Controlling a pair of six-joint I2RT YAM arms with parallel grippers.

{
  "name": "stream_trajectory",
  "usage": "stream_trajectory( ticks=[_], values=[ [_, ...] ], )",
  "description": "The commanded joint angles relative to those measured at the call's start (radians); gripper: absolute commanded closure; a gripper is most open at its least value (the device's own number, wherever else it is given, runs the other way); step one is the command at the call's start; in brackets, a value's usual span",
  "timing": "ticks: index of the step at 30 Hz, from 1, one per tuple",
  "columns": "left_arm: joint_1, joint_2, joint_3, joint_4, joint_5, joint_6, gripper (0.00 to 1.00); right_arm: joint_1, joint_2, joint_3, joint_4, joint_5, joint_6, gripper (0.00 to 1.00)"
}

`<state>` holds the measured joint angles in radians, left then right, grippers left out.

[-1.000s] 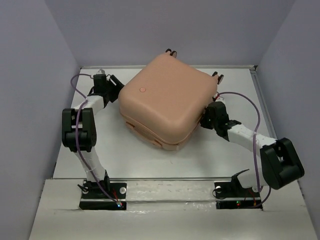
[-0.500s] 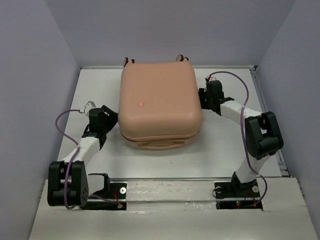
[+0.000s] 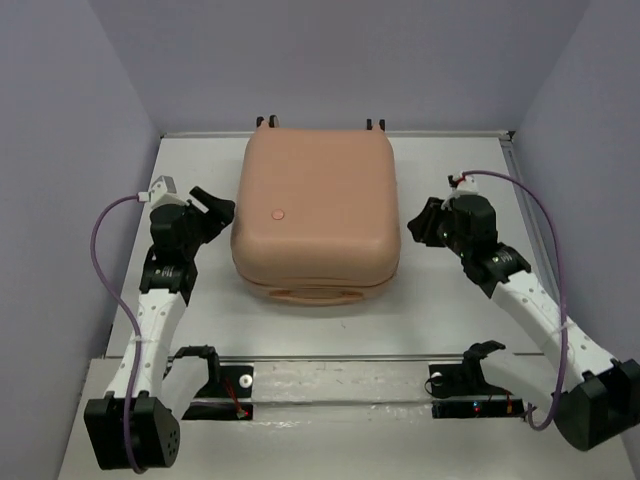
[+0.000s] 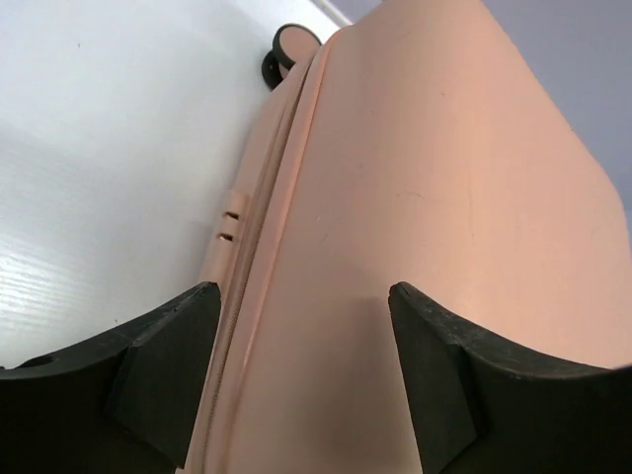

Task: Pack the luggage

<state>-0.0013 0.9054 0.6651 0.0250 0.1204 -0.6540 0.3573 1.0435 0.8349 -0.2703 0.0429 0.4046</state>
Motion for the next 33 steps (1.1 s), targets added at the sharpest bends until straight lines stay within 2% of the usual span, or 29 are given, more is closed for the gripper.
stream_trajectory(
  ticks=[1,2,3,4,5,8,9,11,14,17,20,24,27,29,33],
  values=[
    [0.038,-0.03,0.004,-0.023,0.088,0.036,0.21,0.012,-0.072,-0.083,-0.006,-0.15,0.04,0.6],
    [0.046,-0.034,-0.019,-0.023,0.088,0.036,0.22,0.012,-0.069,-0.074,-0.012,-0.169,0.036,0.61],
    [0.055,-0.034,-0.025,-0.023,0.09,0.037,0.23,0.012,-0.071,-0.054,-0.035,-0.188,0.033,0.66],
    [0.066,-0.043,-0.03,-0.023,0.09,0.042,0.23,0.012,-0.095,-0.048,-0.044,-0.211,0.027,0.84],
    [0.095,-0.052,-0.032,-0.057,0.094,0.05,0.25,0.012,-0.117,-0.048,-0.079,-0.254,0.019,0.88],
    [0.116,-0.118,-0.029,-0.076,0.113,0.08,0.36,0.012,-0.262,-0.101,-0.106,-0.326,0.016,0.91],
    [0.116,-0.137,-0.03,-0.089,0.122,0.088,0.45,0.012,-0.298,-0.123,-0.127,-0.36,0.025,0.91],
    [0.116,-0.183,-0.047,-0.105,0.168,0.105,0.49,0.012,-0.373,-0.177,-0.156,-0.367,0.028,0.84],
    [0.104,-0.232,-0.114,-0.163,0.229,0.091,0.55,0.012,-0.421,-0.23,-0.166,-0.385,0.049,0.58],
    [0.103,-0.285,-0.101,-0.249,0.269,0.059,0.56,0.012,-0.436,-0.269,-0.11,-0.457,0.101,0.6],
    [0.103,-0.351,-0.065,-0.347,0.237,0.014,0.57,0.012,-0.445,-0.371,-0.037,-0.462,0.135,0.63],
    [0.103,-0.465,-0.032,-0.405,0.191,0.011,0.54,0.012,-0.43,-0.474,0.157,-0.485,0.132,0.61],
    [0.103,-0.453,-0.022,-0.419,0.205,0.028,0.53,0.012,-0.375,-0.51,0.258,-0.474,0.123,0.56],
    [0.103,-0.407,-0.038,-0.413,0.179,0.05,0.53,0.012,-0.34,-0.545,0.392,-0.491,0.103,0.52],
    [0.103,-0.341,-0.111,-0.337,0.22,0.025,0.53,0.012,-0.313,-0.579,0.526,-0.489,0.053,0.51]
  ],
)
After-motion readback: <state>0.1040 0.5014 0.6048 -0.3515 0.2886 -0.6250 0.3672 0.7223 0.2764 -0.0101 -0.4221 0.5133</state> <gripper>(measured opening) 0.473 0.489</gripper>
